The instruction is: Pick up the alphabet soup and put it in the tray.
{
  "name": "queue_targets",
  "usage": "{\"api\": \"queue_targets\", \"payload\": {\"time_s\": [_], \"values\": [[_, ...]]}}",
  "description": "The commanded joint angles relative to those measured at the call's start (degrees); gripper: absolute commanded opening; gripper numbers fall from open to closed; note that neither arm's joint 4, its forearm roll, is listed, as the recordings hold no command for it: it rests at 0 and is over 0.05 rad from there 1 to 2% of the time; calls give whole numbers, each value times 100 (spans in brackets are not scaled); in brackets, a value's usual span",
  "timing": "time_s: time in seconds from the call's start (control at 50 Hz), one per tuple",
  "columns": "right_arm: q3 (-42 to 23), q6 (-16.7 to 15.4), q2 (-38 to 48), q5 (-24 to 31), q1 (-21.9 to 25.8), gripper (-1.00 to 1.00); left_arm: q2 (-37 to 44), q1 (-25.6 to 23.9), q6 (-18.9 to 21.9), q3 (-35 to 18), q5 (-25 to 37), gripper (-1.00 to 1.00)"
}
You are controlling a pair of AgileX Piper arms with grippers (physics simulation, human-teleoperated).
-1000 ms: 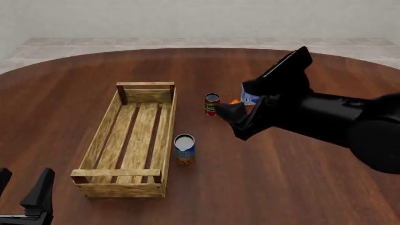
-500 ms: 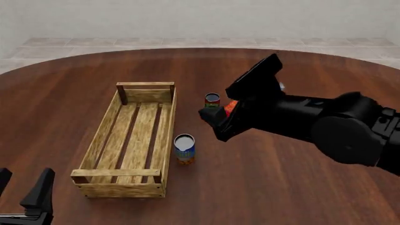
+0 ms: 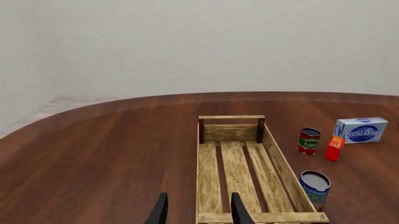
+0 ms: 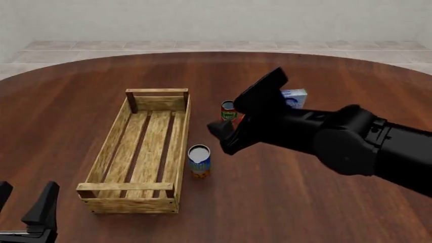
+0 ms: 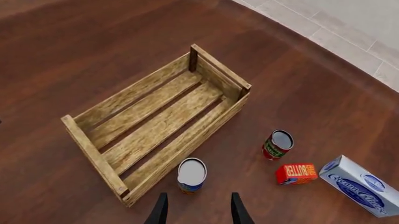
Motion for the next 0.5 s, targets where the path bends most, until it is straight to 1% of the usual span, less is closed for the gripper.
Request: {"api": "queue_targets", "payload": {"time_s": [0.02,0.5], "values": [[93,73,180,-201,-29,100,-15,10,1,-4,15,100],[56,225,741,-543,-25,100,-15,10,1,-4,15,100]]}}
